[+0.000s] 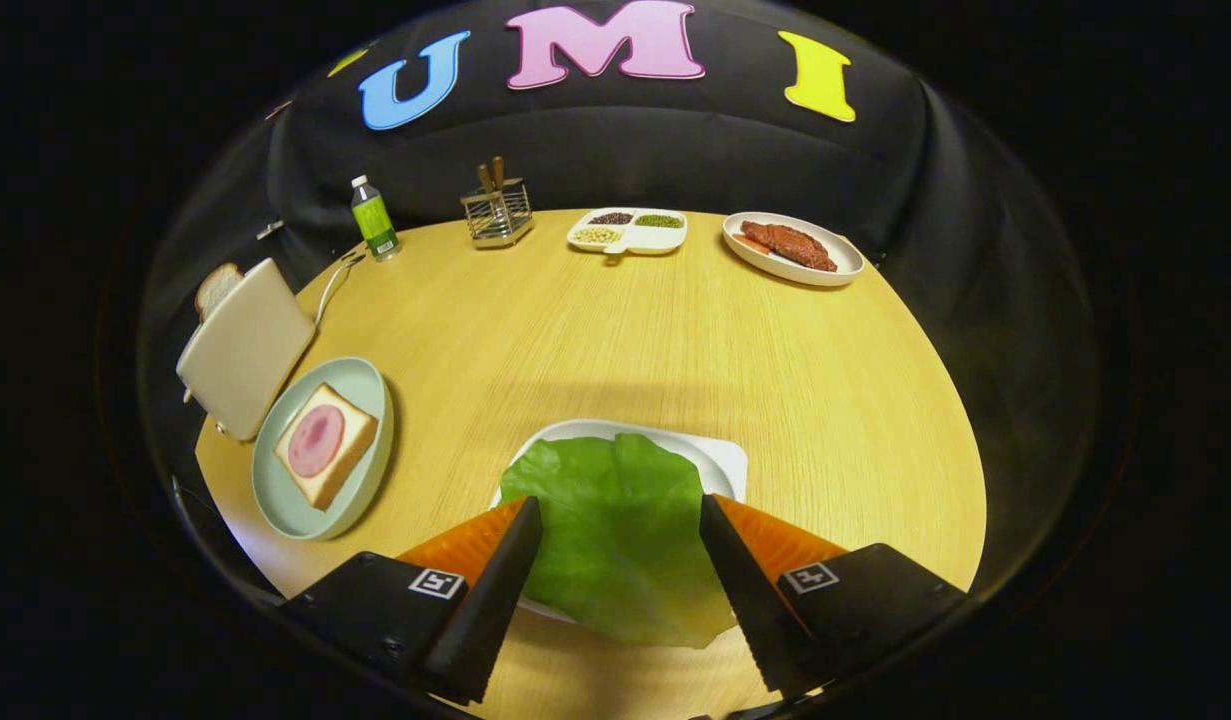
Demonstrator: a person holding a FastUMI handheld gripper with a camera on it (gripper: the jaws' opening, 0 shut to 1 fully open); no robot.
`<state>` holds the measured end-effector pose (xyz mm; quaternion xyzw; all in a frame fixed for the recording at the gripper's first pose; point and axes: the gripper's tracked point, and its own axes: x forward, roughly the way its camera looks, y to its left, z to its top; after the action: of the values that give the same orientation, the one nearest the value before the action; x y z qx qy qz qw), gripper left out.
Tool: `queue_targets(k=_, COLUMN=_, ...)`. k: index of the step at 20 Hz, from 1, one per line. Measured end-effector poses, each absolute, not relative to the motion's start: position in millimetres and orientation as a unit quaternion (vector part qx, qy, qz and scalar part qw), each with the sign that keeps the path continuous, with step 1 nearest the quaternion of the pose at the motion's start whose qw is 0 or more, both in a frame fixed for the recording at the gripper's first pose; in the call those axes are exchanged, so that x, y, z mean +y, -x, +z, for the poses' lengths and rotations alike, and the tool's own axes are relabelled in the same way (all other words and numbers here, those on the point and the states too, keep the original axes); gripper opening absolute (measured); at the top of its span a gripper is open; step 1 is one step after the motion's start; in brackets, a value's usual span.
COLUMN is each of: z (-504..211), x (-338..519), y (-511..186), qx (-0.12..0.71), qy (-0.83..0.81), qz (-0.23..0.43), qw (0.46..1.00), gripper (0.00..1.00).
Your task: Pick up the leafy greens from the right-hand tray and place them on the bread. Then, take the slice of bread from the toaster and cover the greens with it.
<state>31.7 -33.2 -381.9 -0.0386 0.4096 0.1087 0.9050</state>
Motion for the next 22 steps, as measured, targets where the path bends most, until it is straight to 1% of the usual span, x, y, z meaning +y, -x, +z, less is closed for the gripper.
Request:
queue_targets(k=2, z=-392, x=-29, y=-27, qx=0.414, qy=0.066, qz=0.127, qw=0.899, gripper=0.96)
queue_targets(k=4, z=-396, x=-23, y=-23, qx=0.412, qy=0.080, qz=0.146, qw=0.896, gripper=0.88)
queue_targets(k=5, z=-398, x=-22, y=-24, qx=0.413, qy=0.080, qz=0.149, qw=0.895, gripper=0.81)
queue_targets(k=7, z=-400, x=-21, y=-22, qx=0.420, qy=0.062, qz=0.154, qw=0.892, gripper=0.73)
queue_targets(k=11, z=-402, x=-19, y=-24, qx=0.424, qy=0.065, qz=0.156, qw=0.890, gripper=0.70)
queue_targets(k=13, z=-401, x=-17, y=-21, qx=0.433, qy=0.066, qz=0.155, qw=0.886, gripper=0.65)
queue_targets(k=15, z=-402, x=-17, y=-22, qx=0.434, qy=0.062, qz=0.147, qw=0.887, gripper=0.30)
queue_targets(k=16, z=-402, x=-16, y=-22, qx=0.434, qy=0.066, qz=0.148, qw=0.886, gripper=0.25)
queue_targets(k=17, z=-402, x=-15, y=-22, qx=0.436, qy=0.064, qz=0.147, qw=0.886, gripper=0.26)
queue_targets(k=19, z=-404, x=-15, y=-23, qx=0.441, qy=0.054, qz=0.145, qw=0.884, gripper=0.10)
queue_targets(k=22, z=-403, x=-15, y=-24, qx=0.453, qy=0.031, qz=0.146, qw=0.879, gripper=0.06)
